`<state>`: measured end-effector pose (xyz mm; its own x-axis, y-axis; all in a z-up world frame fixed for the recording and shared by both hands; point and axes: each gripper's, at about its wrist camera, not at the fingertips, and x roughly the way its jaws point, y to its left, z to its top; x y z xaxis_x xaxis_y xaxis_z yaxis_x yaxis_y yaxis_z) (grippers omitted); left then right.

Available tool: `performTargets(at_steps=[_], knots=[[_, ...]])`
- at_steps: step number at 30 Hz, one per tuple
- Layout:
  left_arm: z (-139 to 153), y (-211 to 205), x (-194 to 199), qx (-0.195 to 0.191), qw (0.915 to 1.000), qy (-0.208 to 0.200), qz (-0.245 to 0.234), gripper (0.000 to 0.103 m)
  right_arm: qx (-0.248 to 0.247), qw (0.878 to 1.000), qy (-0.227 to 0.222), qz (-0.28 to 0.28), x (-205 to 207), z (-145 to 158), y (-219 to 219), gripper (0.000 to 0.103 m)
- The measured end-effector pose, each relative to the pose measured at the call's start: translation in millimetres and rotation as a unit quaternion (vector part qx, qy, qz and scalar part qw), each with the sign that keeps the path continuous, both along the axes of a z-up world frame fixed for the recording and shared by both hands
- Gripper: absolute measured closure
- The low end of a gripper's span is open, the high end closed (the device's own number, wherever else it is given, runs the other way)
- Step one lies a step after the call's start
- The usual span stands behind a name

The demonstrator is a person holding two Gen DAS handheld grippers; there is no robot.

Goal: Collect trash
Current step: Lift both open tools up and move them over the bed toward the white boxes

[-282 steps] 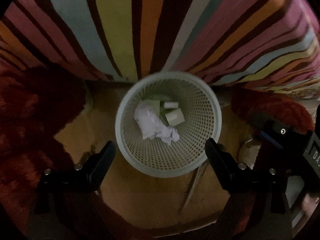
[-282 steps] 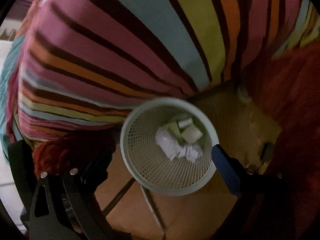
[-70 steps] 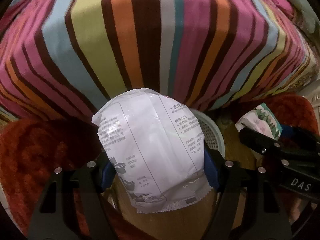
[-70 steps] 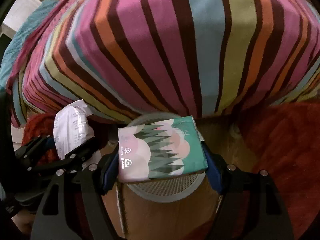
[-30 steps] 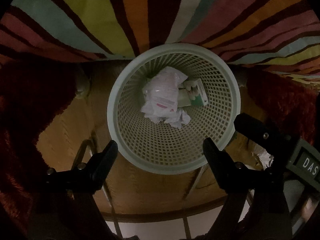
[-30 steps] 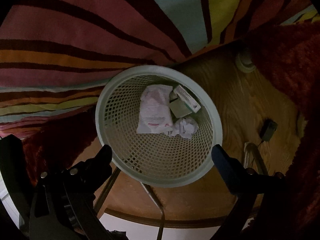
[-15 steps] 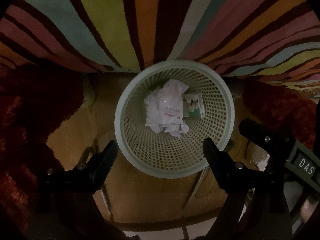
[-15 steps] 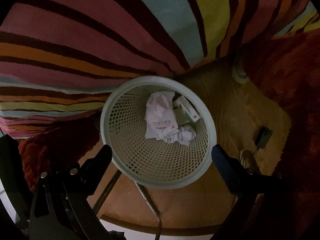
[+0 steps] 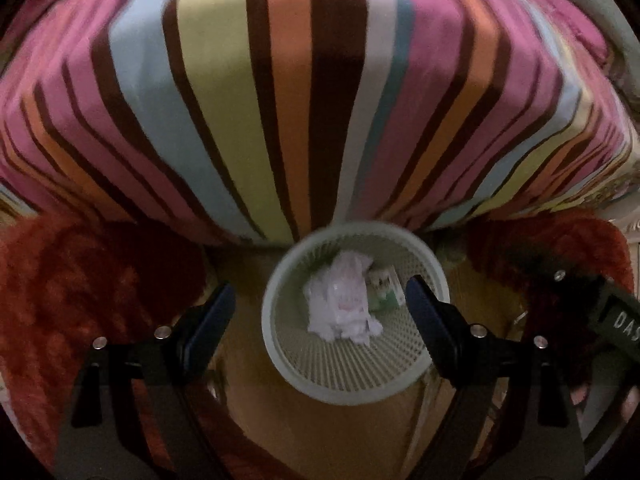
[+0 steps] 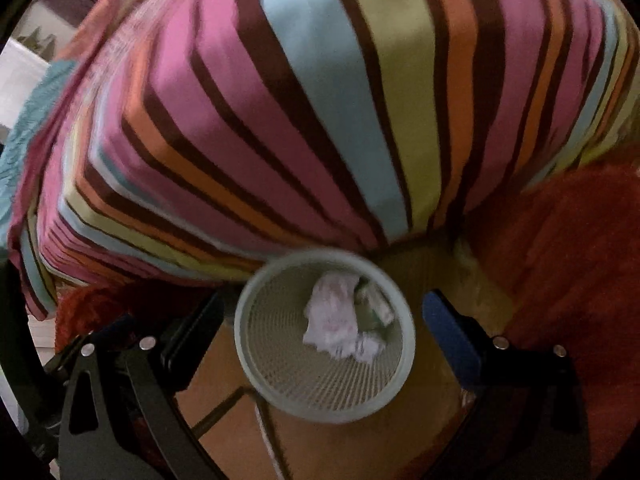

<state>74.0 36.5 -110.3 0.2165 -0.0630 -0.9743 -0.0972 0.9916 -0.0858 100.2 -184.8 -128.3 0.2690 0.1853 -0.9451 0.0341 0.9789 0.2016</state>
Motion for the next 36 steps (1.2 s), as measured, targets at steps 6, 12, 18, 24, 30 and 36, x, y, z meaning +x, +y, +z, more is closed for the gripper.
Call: performTargets(at_steps=[6,12,18,24,30,36], knots=[[29,2,1,0.008,0.9976,-0.069,-0.004,0.018,-0.016,0.995,-0.102,0.012,2,43,2,0.008],[58,12,9,0.024,0.9914,-0.128,0.007,0.018,-0.027,0.984,-0.169,0.044,8,70,17,0.008],[80,27,28,0.009,0.9885,-0.149,0.026,0.018,-0.031,0.975,-0.211,0.068,22,92,28,0.008],[97,32,51,0.007,0.9851,-0.17,0.028,0.018,-0.027,0.972,-0.224,0.061,41,102,28,0.008],[107,36,78,0.004,0.9833,-0.18,0.03,0.018,-0.025,0.971,-0.23,0.053,62,112,27,0.008],[115,35,108,-0.001,0.982,-0.187,0.028,0.018,-0.024,0.971,-0.234,0.044,85,119,24,0.008]])
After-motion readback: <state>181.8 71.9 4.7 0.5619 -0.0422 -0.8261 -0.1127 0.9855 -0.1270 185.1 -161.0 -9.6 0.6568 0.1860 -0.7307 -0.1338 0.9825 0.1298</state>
